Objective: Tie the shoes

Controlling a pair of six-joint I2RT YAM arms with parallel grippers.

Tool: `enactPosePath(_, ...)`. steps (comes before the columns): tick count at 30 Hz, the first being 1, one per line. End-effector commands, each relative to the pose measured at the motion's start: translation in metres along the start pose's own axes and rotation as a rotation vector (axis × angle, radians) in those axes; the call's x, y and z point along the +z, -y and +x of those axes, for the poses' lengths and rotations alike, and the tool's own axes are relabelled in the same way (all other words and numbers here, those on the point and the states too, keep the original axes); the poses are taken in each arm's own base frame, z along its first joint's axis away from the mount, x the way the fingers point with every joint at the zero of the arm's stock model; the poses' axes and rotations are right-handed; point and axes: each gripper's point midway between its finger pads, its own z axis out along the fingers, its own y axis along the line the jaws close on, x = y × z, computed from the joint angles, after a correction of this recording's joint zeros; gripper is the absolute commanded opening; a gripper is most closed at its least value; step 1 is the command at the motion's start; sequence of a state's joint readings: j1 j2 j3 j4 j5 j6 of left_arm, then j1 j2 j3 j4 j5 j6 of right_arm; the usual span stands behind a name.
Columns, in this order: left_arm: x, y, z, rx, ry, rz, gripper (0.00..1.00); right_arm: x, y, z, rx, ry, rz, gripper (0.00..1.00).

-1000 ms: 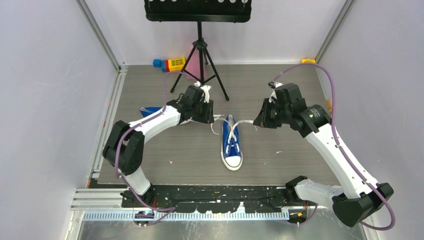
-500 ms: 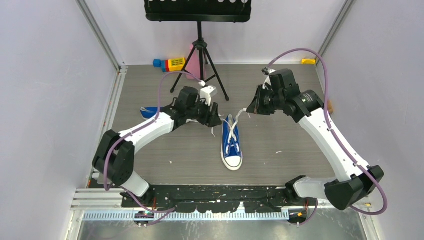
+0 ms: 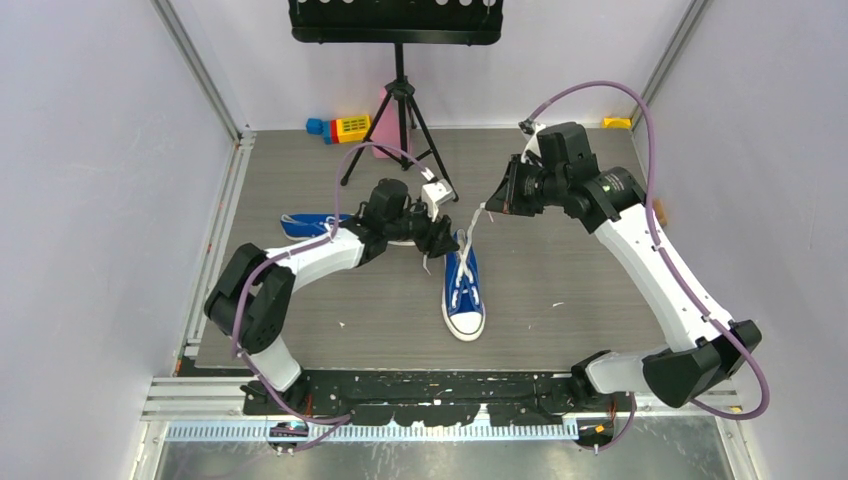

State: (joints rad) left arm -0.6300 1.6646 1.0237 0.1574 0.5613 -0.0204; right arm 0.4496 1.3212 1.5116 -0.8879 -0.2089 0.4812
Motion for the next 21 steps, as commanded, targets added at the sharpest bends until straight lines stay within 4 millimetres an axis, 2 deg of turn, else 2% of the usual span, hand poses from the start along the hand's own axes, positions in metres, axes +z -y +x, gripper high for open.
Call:
enactPosePath(1, 0.006, 0.000, -0.020, 0.160, 0.095, 0.052, 0.54, -0.007, -0.019, -0.019, -0.018, 0.051, -0.065, 0.00)
enactPosePath(8, 0.009, 0.005, -0.022, 0.114, 0.129, 0.164, 0.54, -0.006, -0.023, -0.020, -0.016, 0.051, -0.083, 0.00)
enactPosePath(21, 0.024, 0.021, -0.030, 0.018, 0.163, 0.322, 0.50, -0.005, -0.024, -0.011, 0.009, 0.039, -0.111, 0.00)
